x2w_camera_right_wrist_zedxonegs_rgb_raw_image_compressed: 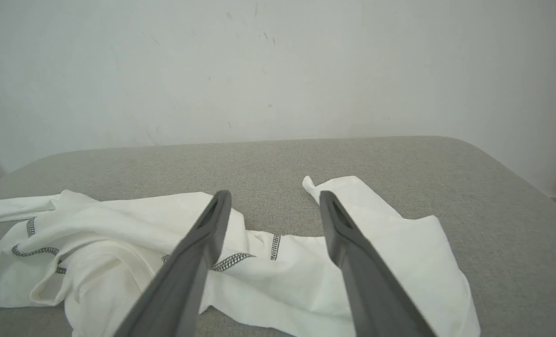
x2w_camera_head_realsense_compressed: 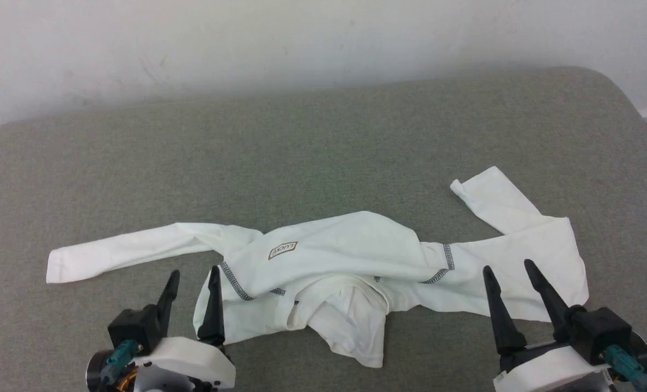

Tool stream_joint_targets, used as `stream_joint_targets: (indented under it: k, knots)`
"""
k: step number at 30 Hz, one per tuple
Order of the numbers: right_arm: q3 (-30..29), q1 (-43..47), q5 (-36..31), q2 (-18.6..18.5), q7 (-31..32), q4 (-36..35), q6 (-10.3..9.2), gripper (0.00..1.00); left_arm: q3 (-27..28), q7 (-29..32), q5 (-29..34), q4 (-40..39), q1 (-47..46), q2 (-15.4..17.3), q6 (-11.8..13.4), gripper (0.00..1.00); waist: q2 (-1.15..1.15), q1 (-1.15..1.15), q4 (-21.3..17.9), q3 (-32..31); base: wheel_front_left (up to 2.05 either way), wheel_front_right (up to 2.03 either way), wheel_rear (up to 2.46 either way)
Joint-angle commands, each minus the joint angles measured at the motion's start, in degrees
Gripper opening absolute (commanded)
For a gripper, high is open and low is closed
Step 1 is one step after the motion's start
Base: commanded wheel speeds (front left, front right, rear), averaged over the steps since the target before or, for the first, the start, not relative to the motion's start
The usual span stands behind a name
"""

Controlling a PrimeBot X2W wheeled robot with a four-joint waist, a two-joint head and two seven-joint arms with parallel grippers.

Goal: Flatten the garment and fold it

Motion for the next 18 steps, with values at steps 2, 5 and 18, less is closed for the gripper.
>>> stream_joint_targets:
  k: [2,5,18]
  knots:
    - [0.8,0.6,-1.1,0.1,1.4,0.0,-0.11,1.0,2.0,-0.5,2.6,-2.9,1.0,-1.0,0.6,1.0,0.0,0.01,0.6,-0.6,0.0,0.0,0.0]
    - [2.7,0.4,-0.5,-0.7,5.4,1.4,-0.11,1.0,4.8,-0.5,5.4,-6.8,2.4,-2.7,-0.1,1.0,0.0,0.01,1.3,-0.4,0.0,0.0,0.0]
    - [17.0,-13.9,6.8,-8.7,23.4,17.3,-0.11,1.0,9.1,-0.6,10.4,-6.5,2.1,-7.4,-4.5,1.0,0.0,0.01,4.3,3.2,0.0,0.0,0.0]
